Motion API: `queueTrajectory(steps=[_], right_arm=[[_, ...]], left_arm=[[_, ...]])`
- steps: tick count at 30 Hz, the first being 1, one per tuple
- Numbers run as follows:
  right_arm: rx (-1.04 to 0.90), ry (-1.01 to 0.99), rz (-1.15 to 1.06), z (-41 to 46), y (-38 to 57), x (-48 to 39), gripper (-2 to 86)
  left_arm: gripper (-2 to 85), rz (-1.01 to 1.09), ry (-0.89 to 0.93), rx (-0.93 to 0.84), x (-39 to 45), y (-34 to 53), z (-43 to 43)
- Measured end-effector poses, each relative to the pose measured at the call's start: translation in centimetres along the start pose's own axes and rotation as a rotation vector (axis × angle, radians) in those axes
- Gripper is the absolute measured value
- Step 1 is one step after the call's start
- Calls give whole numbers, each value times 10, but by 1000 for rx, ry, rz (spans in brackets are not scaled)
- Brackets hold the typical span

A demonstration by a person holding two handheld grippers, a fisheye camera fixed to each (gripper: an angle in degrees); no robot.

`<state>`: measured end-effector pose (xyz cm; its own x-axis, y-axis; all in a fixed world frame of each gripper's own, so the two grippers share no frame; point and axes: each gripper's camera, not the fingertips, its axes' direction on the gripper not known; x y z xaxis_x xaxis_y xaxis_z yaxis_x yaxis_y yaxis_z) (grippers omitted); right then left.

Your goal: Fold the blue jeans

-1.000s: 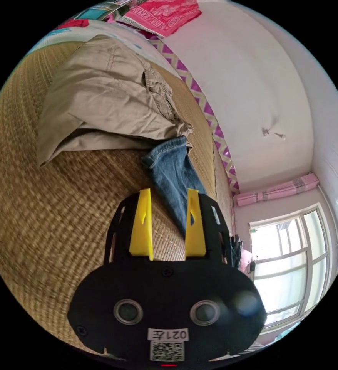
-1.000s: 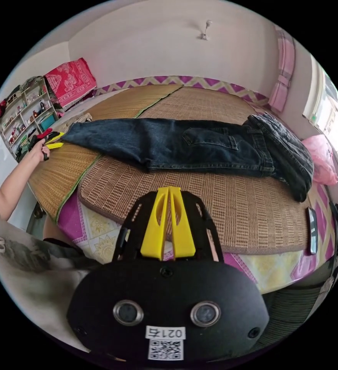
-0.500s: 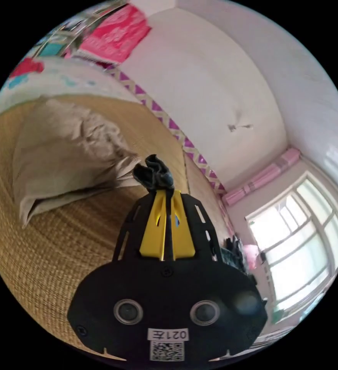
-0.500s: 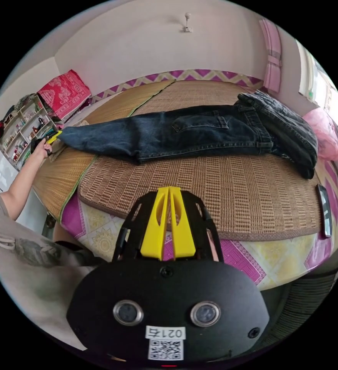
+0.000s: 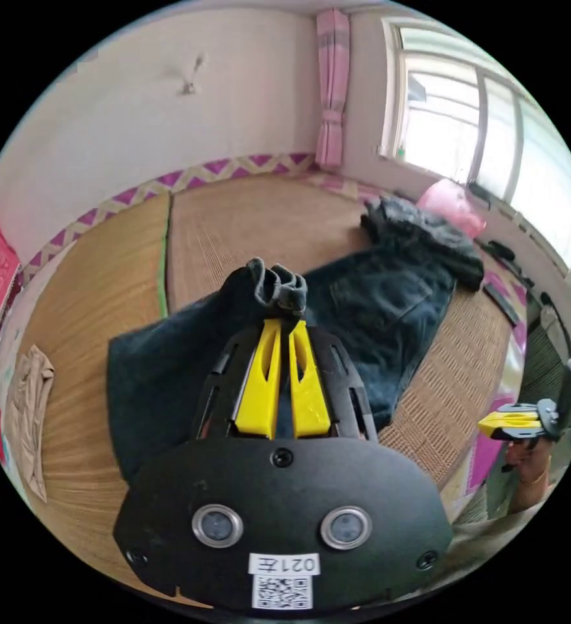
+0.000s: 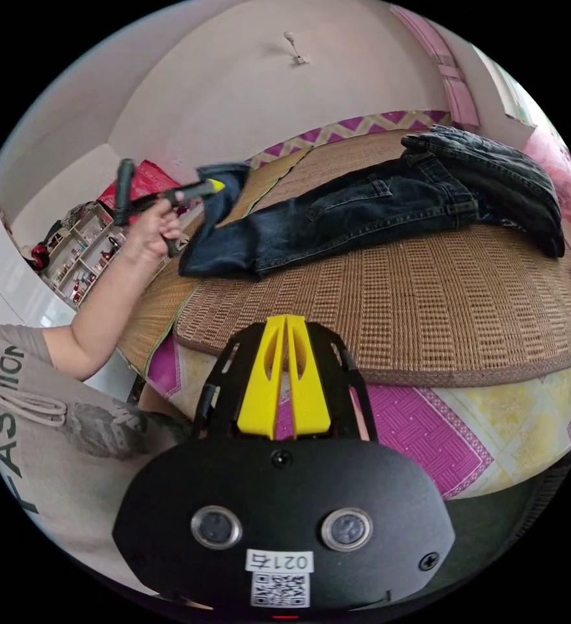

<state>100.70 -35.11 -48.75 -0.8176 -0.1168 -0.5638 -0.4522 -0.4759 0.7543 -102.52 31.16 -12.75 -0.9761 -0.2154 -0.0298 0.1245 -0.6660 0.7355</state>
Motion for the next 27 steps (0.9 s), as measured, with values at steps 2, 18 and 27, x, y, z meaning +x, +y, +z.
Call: queueTrajectory(steps=[2, 18, 27], right_arm=[[0, -7, 17, -5, 40, 1, -5], [140, -115, 248, -79, 264, -38, 95], [350, -248, 798, -90, 296, -34, 119]], left_arm=[[-9, -13, -14, 3, 17, 8, 29], [92, -203, 622, -110, -15, -18, 83], [47, -174, 876, 23, -103, 59, 23]])
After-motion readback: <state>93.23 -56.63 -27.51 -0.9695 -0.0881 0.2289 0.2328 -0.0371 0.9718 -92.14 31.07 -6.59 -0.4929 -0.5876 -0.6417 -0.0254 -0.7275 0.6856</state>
